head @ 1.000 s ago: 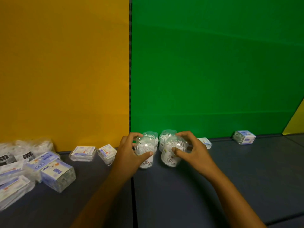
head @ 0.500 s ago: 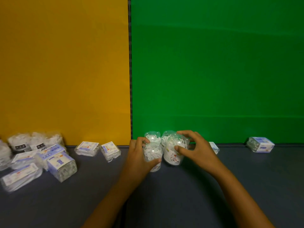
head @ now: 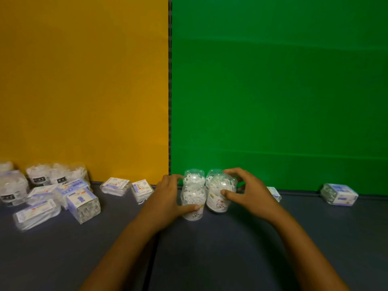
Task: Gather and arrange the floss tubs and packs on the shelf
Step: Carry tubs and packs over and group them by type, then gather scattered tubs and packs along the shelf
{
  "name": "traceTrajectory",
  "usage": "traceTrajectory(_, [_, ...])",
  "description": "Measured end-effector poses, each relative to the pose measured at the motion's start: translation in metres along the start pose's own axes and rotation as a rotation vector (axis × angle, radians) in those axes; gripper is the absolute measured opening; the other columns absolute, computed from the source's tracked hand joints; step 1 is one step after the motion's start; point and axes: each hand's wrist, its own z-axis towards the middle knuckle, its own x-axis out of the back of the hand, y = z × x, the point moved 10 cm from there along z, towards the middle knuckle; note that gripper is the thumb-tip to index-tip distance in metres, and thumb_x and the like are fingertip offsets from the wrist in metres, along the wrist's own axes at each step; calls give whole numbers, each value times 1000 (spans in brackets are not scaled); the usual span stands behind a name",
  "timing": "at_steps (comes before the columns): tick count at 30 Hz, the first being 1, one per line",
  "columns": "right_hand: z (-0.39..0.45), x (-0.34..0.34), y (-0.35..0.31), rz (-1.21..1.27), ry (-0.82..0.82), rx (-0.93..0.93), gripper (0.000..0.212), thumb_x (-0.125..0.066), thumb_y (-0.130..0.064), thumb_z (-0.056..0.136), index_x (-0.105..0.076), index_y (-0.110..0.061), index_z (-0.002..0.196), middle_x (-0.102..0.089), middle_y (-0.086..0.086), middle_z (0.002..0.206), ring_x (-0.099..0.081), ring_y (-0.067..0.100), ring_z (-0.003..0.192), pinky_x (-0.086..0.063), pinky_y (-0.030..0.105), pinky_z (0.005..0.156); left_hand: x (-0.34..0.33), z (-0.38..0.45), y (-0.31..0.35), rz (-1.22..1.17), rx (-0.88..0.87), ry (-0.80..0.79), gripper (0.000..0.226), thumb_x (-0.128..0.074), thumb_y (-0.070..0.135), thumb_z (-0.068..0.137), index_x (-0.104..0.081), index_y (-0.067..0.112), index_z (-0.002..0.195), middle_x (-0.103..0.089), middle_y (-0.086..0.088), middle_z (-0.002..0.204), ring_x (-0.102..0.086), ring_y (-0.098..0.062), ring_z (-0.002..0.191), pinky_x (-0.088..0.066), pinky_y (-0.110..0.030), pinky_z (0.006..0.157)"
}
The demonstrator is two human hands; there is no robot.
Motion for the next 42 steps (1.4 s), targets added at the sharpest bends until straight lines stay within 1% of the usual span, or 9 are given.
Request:
traceTrajectory(3, [-1, -8, 0, -14, -66, 6, 51, -81, -28, 76, -54, -32, 120, -59, -11, 121, -59, 4, 103, -52, 19, 82, 16, -2, -6, 204, -25, -69, 91, -69, 66, 69, -30, 24, 140, -39, 0, 137, -40, -18, 126, -42, -34, 99])
traceTrajectory(7, [-4, -17, 0, -42, -108, 6, 52, -80, -26, 77, -52, -32, 120, -57, -16, 119, -59, 3, 102, -52, 21, 87, 35, -5, -15, 419, -11, -43, 82, -64, 64, 76, -32, 25, 141, -42, -2, 138, -42, -21, 125, -45, -35, 97])
traceTrajectory(16, [-5, -28, 4, -164, -127, 9, 57, -77, -26, 80, -49, -30, 129, -53, -6, 129, -55, 13, 115, -48, 34, 101, 31, -24, -27, 437, -9, -54, 60, -59, 56, 84, -44, 24, 132, -45, 0, 135, -46, -19, 120, -46, -34, 95])
traceTrajectory(19, [-7, -27, -5, -245, -116, 12, 56, -72, -29, 83, -46, -28, 133, -49, -6, 132, -49, 14, 120, -44, 34, 102, 40, -31, -31, 403, -19, -36, 54, -60, 52, 85, -45, 27, 130, -45, 1, 134, -45, -17, 119, -46, -33, 93])
traceTrajectory(23, [-9, -23, -43, -330, -9, 95, 53, -66, -37, 86, -46, -25, 134, -48, -5, 131, -45, 15, 121, -41, 31, 100, 66, -44, -37, 398, 5, 17, 52, -59, 49, 87, -42, 29, 133, -44, 3, 136, -46, -17, 121, -47, -33, 91])
traceTrajectory(30, [-21, -60, -130, -558, 28, 200, 51, -53, -47, 92, -42, -23, 136, -49, -1, 132, -46, 19, 119, -44, 35, 94, 126, -86, -55, 419, 24, 117, 51, -55, 50, 89, -42, 29, 133, -46, 2, 134, -48, -19, 119, -46, -34, 89])
traceTrajectory(33, [-33, -92, -168, -578, 15, 249, 51, -49, -52, 93, -44, -21, 134, -52, 1, 128, -48, 22, 118, -45, 36, 92, 154, -117, -74, 409, 53, 143, 50, -55, 50, 89, -43, 29, 132, -47, 1, 135, -49, -20, 120, -47, -35, 90])
traceTrajectory(37, [-53, -137, -214, -547, -32, 301, 52, -47, -54, 94, -43, -23, 134, -52, 0, 129, -48, 21, 117, -46, 36, 92, 191, -166, -104, 415, 92, 157, 46, -54, 48, 90, -43, 29, 130, -48, 3, 133, -48, -19, 119, -47, -35, 88])
traceTrajectory(42, [-77, -189, -268, -501, -69, 344, 54, -44, -59, 93, -43, -23, 134, -51, 0, 130, -46, 22, 121, -45, 38, 94, 228, -230, -148, 408, 174, 171, 48, -53, 48, 91, -42, 28, 133, -45, 3, 135, -48, -18, 119, -48, -35, 92])
